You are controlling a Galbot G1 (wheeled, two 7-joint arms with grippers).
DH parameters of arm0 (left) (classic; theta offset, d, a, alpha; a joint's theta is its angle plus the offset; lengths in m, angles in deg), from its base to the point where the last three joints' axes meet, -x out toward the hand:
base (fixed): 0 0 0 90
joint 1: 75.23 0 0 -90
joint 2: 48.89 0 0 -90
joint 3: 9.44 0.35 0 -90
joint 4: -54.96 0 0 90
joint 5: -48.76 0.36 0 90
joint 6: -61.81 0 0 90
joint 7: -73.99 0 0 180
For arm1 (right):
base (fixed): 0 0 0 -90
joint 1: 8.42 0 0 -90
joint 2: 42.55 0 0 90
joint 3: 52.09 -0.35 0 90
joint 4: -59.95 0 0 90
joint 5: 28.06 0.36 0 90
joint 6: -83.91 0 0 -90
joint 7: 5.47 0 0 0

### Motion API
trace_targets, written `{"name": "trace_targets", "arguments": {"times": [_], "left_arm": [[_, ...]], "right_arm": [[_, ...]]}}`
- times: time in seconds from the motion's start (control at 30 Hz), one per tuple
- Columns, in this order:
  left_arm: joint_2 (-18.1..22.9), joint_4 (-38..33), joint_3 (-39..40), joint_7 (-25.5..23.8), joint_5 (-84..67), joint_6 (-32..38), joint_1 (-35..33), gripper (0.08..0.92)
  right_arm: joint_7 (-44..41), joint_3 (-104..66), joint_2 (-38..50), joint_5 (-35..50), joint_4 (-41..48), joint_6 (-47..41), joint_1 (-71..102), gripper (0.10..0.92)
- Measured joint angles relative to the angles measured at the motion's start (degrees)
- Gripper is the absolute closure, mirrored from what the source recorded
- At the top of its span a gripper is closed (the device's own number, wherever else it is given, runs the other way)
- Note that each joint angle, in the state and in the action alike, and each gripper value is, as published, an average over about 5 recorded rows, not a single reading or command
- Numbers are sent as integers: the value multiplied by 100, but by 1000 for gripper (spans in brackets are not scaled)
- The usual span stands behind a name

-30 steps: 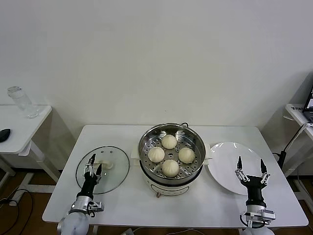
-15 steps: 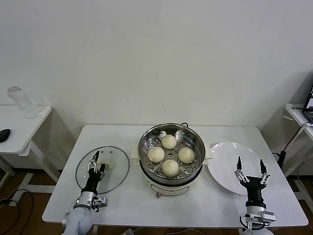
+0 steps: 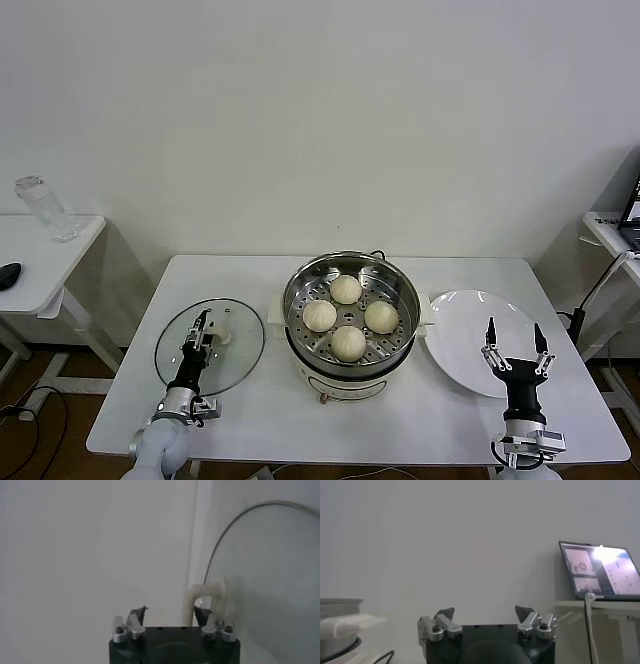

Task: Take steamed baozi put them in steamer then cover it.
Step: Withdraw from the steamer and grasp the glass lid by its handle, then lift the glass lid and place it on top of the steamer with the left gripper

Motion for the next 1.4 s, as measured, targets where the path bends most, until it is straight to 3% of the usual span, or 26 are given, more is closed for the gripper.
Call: {"name": "trace_targets", "arguments": {"times": [0.3, 0.4, 0.67, 1.03, 1.2, 1.4], "left_arm": [[-32, 17, -59, -31, -44, -22, -21, 760], [-66, -51, -100, -35, -98, -11, -61, 809], [-271, -690, -346, -101, -351, -60, -298, 812], [-629, -2568, -648, -351, -657, -430, -774, 812], [-704, -3478, -341, -554, -665, -764, -843, 812], [-667, -4159, 577, -863, -705, -1462, -655, 812]], "right_arm": [[-1, 37, -3, -21, 9, 0, -28, 203], [-1, 41, 4, -28, 32, 0, -42, 203], [1, 48, 24, -32, 61, 1, -88, 203], [54, 109, -58, -128, 108, -5, -129, 203], [100, 95, -114, -203, 143, -29, -160, 203], [171, 67, -155, -281, 199, -103, -221, 203]]}}
